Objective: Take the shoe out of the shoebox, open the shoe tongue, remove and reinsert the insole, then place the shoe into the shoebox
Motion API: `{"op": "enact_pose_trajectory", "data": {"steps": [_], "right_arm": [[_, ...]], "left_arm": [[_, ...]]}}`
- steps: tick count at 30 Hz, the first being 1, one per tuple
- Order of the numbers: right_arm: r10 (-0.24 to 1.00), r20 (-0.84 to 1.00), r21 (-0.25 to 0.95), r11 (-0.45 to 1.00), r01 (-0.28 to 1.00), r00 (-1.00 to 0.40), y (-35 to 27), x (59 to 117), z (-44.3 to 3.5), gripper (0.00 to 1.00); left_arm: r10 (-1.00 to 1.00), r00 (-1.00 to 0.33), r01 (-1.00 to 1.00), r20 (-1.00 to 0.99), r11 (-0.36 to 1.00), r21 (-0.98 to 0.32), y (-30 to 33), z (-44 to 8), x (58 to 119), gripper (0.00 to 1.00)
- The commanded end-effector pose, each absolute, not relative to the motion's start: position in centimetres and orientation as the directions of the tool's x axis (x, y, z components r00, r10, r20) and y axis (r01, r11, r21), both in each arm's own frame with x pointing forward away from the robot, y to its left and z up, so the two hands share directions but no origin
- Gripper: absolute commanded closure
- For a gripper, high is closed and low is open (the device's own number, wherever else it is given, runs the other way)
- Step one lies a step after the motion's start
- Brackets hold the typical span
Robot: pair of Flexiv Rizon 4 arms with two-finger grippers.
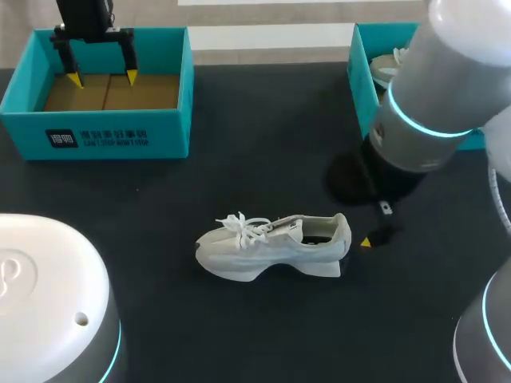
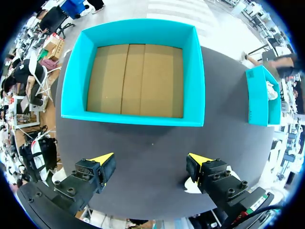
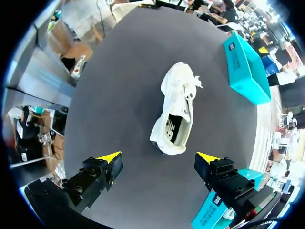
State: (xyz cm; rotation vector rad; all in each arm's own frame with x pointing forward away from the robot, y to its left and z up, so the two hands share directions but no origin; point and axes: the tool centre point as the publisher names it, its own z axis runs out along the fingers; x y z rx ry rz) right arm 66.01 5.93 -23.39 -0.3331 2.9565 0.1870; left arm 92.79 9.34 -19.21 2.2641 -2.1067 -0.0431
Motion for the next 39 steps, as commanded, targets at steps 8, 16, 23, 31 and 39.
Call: {"op": "enact_pose_trajectory", "data": {"steps": [8,16,23,31,39], "right_arm": [[-0.134,-0.198,0.616,0.754,-0.229,-0.971,1.5,66.6,-25.1,0.0],[-0.059,-0.162,0.768,0.619,-0.164,-0.985,-0.2,67.7,-26.1,0.0],[-0.026,-0.13,0.795,0.595,-0.12,-0.991,-1.0,68.3,-27.3,0.0],[0.022,-0.182,0.85,0.507,-0.145,-0.983,-1.7,69.0,-29.7,0.0],[0.033,-0.196,0.847,0.509,-0.152,-0.98,-2.3,69.8,-32.3,0.0]], "left_arm": [[-0.997,0.072,-0.996,0.013,-0.071,0.054,9.4,-19.2,92.8,0.0],[-0.997,0.072,-0.996,0.013,-0.071,0.054,9.4,-19.2,92.8,0.0],[-0.997,0.072,-0.996,0.013,-0.071,0.054,9.4,-19.2,92.8,0.0],[-0.997,0.072,-0.996,0.013,-0.071,0.054,9.4,-19.2,92.8,0.0],[-0.997,0.072,-0.996,0.013,-0.071,0.054,9.4,-19.2,92.8,0.0]]}}
